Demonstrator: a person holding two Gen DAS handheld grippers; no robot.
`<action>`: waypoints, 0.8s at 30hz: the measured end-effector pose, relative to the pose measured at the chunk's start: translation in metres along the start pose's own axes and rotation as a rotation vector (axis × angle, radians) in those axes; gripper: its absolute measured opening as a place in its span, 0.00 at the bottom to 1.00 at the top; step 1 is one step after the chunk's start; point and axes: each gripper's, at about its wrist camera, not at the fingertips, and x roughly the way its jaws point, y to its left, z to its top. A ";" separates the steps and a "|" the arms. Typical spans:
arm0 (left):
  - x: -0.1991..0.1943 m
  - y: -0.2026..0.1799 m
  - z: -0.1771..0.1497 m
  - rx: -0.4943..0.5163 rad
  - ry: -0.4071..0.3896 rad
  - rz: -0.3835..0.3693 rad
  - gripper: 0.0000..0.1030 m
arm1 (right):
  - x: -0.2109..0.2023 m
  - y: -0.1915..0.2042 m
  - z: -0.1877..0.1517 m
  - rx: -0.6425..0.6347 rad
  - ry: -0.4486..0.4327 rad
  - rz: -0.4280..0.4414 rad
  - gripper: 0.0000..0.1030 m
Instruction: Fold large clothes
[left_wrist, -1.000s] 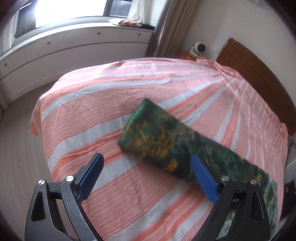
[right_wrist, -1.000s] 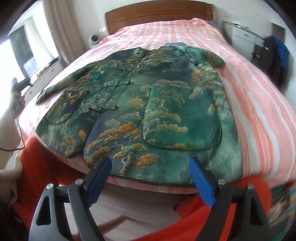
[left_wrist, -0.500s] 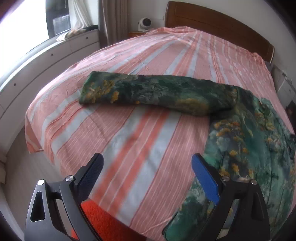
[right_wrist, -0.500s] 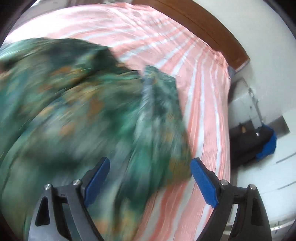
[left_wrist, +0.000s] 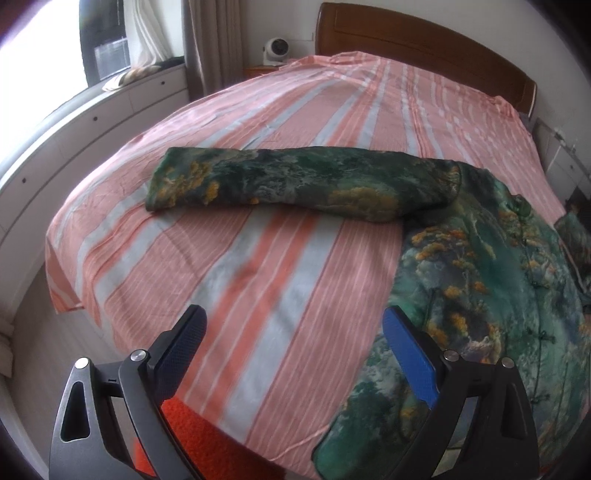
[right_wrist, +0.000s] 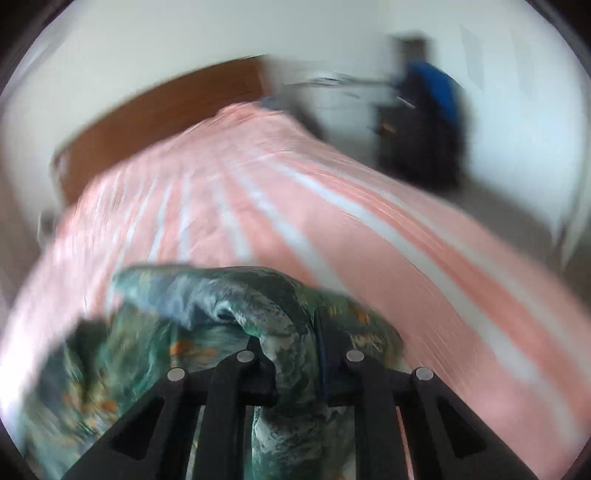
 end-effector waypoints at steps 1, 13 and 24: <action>0.002 -0.005 0.000 0.002 0.006 -0.018 0.94 | -0.008 -0.034 -0.007 0.109 0.016 -0.016 0.20; 0.024 -0.008 -0.014 0.118 0.110 -0.039 0.94 | -0.061 -0.162 -0.118 0.477 0.240 0.106 0.67; 0.017 -0.009 -0.016 0.136 0.090 -0.037 0.94 | -0.122 -0.041 -0.058 -0.321 -0.001 0.082 0.78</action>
